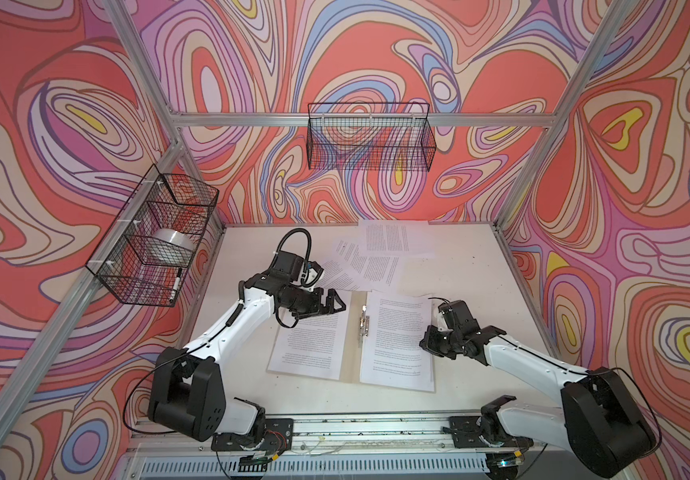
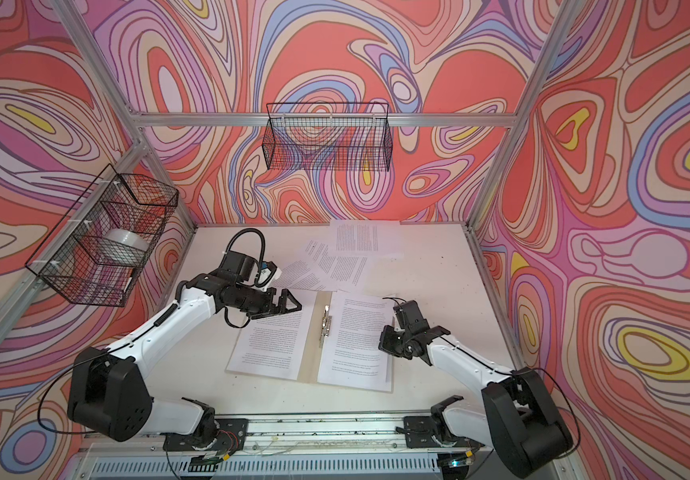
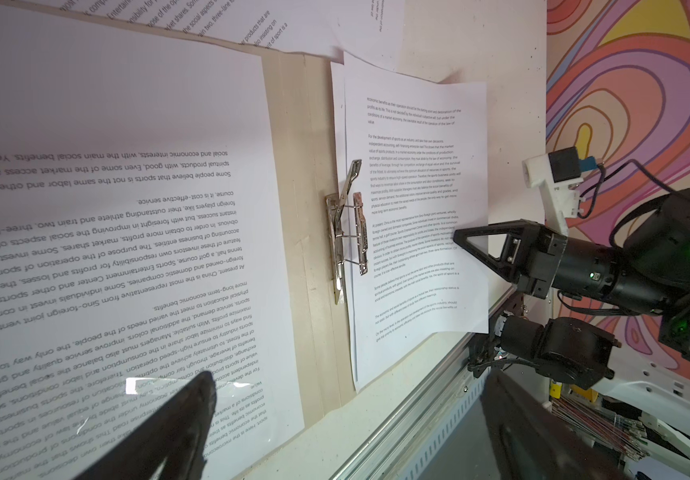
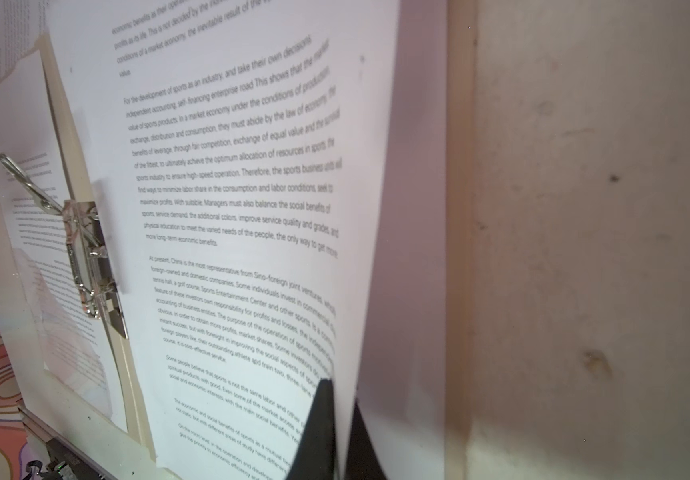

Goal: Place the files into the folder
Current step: 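Lower the paper flat on the folder and open the right gripper, then move the right gripper back to the loose papers farther from the robot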

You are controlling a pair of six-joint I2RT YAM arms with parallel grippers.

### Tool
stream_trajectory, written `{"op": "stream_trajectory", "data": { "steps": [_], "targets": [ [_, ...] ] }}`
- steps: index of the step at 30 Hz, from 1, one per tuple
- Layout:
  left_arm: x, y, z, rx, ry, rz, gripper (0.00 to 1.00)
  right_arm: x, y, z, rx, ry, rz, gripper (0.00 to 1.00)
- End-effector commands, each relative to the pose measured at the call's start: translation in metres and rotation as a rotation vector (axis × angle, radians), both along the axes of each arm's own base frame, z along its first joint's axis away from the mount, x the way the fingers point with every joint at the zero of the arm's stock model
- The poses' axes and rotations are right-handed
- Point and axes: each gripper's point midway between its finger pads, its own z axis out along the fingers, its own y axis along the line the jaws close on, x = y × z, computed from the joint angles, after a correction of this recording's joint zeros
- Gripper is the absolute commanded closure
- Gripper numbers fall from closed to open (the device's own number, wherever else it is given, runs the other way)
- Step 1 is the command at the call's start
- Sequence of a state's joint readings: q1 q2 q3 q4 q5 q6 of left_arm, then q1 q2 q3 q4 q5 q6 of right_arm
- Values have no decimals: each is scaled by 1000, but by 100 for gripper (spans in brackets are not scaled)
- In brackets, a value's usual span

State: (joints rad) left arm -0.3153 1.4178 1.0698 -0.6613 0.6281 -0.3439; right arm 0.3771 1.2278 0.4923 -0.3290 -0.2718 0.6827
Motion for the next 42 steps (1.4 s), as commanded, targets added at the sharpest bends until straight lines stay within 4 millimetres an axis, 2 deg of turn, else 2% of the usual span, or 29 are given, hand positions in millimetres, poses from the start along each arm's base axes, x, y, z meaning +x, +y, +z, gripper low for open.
{"op": "stream_trajectory", "data": {
  "steps": [1, 22, 31, 38, 42],
  "targets": [
    [0, -2, 0, -9, 2, -11, 0, 8, 8, 5, 8, -32, 35, 100],
    [0, -2, -3, -5, 11, -9, 0, 10, 13, 1, 0, -17, 63, 98],
    [1, 0, -3, 3, 8, -5, 0, 5, 4, 11, -9, -14, 1, 55],
    [2, 1, -4, 13, 10, -2, 0, -1, -8, 13, -71, 24, -36, 35],
    [5, 8, -5, 52, 1, 32, 0, 4, -31, 25, -198, -3, -89, 24]
  ]
}}
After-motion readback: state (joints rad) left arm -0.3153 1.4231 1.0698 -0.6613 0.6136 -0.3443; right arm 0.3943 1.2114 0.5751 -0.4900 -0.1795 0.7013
